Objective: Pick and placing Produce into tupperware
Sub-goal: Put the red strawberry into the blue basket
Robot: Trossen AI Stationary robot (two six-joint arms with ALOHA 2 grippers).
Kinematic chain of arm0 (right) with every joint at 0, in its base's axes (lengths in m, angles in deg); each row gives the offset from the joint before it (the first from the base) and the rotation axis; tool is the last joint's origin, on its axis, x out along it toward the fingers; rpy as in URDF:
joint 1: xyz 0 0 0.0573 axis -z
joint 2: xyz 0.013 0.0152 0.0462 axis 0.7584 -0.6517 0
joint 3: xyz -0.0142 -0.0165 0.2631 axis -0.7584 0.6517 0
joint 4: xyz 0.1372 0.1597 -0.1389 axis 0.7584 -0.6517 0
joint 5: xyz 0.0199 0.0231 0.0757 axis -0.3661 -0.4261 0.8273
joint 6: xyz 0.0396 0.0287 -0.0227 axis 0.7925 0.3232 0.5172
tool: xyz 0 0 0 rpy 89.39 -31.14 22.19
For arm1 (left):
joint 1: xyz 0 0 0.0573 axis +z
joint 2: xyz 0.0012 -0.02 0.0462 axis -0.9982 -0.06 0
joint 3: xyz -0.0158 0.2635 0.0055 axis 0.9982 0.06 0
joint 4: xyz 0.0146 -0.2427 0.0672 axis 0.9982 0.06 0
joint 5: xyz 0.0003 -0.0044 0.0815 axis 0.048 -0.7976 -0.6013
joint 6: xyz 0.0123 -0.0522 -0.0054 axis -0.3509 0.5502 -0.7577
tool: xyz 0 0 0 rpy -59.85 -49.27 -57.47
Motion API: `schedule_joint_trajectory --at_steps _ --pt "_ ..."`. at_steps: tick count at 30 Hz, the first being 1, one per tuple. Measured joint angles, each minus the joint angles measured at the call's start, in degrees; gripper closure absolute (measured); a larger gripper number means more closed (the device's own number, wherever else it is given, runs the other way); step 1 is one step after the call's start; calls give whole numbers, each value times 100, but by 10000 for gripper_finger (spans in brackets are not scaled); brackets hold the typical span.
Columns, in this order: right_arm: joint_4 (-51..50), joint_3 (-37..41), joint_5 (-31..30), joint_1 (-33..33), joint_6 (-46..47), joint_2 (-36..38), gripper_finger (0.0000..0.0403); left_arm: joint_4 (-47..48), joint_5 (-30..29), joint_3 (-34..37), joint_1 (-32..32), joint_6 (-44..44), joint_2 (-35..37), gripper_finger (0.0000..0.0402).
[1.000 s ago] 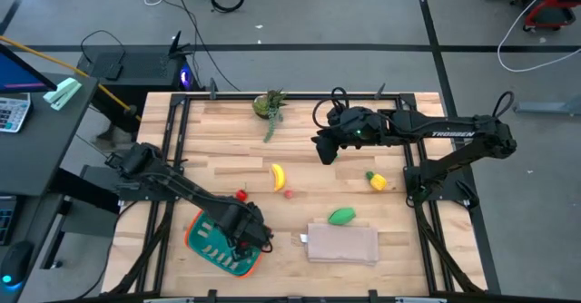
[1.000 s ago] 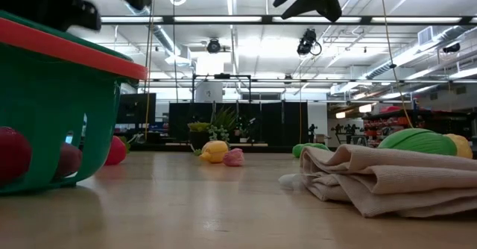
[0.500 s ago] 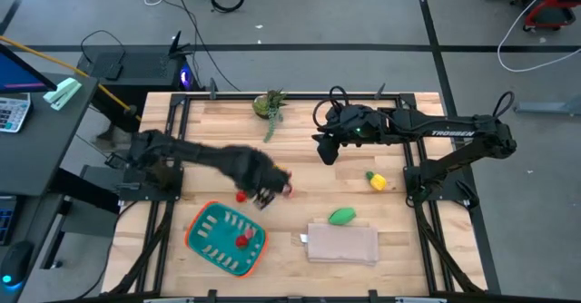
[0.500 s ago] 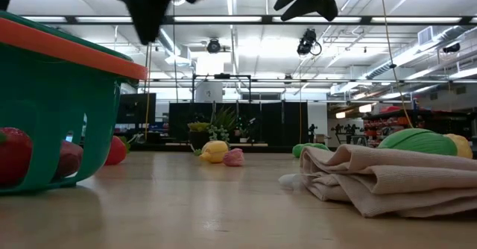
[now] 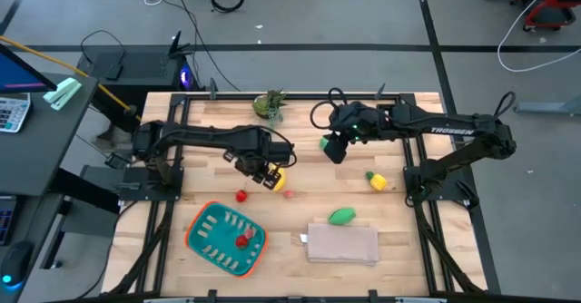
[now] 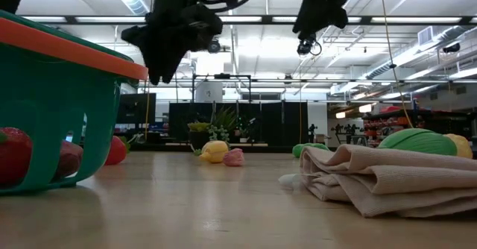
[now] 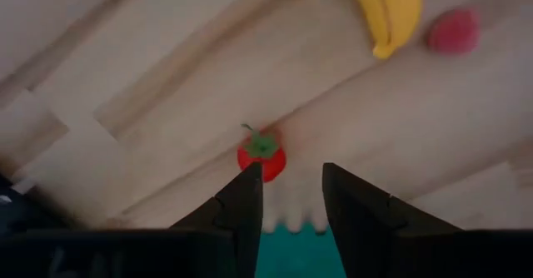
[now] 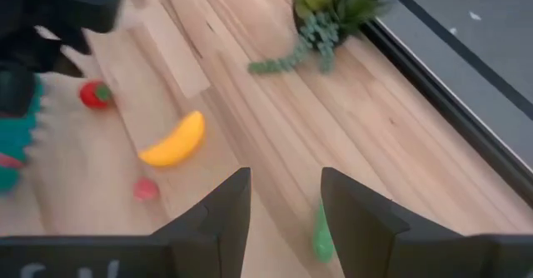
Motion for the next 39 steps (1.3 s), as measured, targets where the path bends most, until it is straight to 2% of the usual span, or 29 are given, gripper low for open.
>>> schedule_joint_trajectory --at_steps 8,15,28,33,39 --pt "-38 0 -2 186 -9 0 247 -412 103 755 -84 185 3 264" --pt "-37 0 1 290 -7 0 247 -1158 294 1264 -37 272 2 274" --pt "-19 0 0 293 -4 2 247 -1400 299 1753 -37 298 4 259" --pt "-16 0 -1 293 23 4 247 -1744 292 1776 -37 296 4 260" --pt "-14 0 0 293 36 4 247 -1715 220 1776 -36 298 3 266"
